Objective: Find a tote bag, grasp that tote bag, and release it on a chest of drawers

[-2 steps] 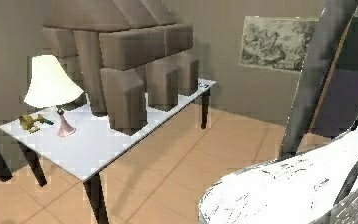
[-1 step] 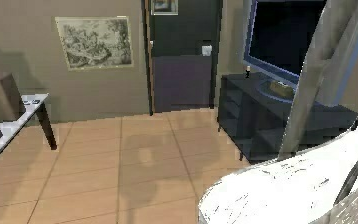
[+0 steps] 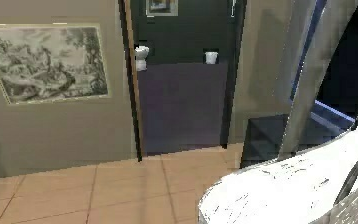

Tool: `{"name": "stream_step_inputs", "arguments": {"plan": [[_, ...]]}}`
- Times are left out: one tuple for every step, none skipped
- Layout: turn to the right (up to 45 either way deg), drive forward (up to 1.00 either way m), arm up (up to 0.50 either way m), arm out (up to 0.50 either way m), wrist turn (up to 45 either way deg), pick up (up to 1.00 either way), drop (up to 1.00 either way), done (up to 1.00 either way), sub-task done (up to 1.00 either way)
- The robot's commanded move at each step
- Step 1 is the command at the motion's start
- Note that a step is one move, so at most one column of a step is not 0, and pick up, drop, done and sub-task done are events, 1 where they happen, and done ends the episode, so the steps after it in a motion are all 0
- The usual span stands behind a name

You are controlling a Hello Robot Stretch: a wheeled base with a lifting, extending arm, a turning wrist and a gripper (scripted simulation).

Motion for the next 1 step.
{"name": "stream_step_inputs", "arguments": {"plan": [[0.0, 1.00, 0.00, 0.00, 0.0, 0.00, 0.00, 0.00, 0.00]]}}
